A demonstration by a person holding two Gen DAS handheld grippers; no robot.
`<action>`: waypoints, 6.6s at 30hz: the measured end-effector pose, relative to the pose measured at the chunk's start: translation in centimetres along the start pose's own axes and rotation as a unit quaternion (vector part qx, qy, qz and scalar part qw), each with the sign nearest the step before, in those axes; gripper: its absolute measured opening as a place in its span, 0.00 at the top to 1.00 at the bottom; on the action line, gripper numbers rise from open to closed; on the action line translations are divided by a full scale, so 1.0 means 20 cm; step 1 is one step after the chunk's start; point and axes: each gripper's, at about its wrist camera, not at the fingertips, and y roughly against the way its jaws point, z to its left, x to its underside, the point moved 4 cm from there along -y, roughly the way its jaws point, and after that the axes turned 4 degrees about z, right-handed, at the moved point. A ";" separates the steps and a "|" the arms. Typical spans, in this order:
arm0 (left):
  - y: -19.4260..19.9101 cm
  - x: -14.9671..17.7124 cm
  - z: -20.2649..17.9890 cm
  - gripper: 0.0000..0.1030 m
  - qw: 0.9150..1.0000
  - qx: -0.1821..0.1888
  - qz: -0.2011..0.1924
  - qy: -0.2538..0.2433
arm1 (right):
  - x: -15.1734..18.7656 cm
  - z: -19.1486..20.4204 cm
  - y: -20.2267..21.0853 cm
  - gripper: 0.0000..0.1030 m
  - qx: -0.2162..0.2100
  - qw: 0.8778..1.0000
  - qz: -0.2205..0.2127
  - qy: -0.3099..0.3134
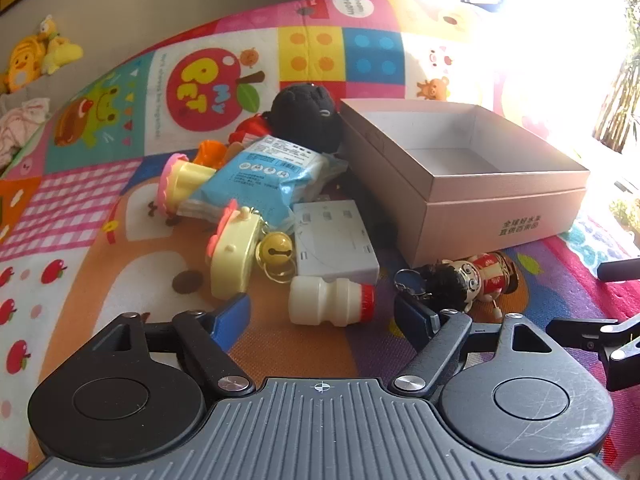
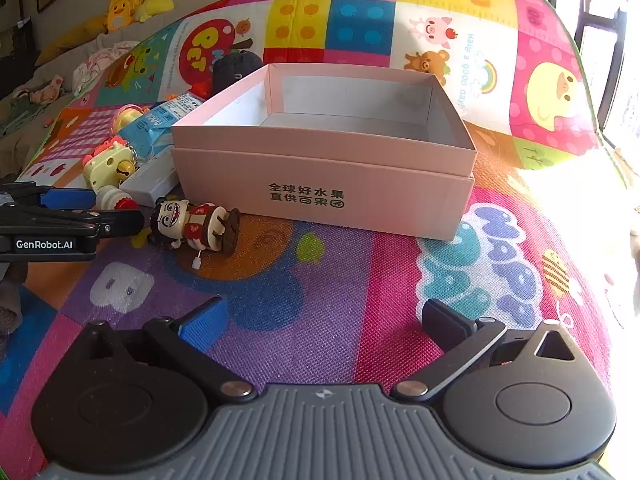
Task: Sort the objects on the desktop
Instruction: 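Close the left tool on the white bottle while the right tool grasps the boy figurine, then carry the bottle with the left tool into the pink box while the right tool drops the figurine in, then move the left tool toward the yellow Hello Kitty toy while the right tool approaches the white charger, then grasp the yellow Hello Kitty toy with the left tool while the right tool grasps the white charger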
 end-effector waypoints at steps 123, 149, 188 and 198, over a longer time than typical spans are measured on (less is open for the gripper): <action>0.13 0.02 0.51 0.00 0.975 -0.134 -0.033 0.177 | -0.01 -0.16 0.07 0.23 0.063 0.997 -0.035 -0.019; 0.03 -0.07 0.15 0.00 0.998 -0.044 -0.008 0.046 | 0.02 -0.19 0.01 0.00 0.051 0.997 -0.023 -0.060; 0.01 -0.02 0.08 0.39 1.000 -0.011 0.012 -0.007 | 0.02 -0.19 -0.01 0.00 0.047 0.997 -0.012 -0.056; 0.12 0.10 0.04 0.07 1.000 -0.003 0.018 -0.005 | 0.02 -0.17 -0.01 0.00 0.056 0.997 -0.010 -0.050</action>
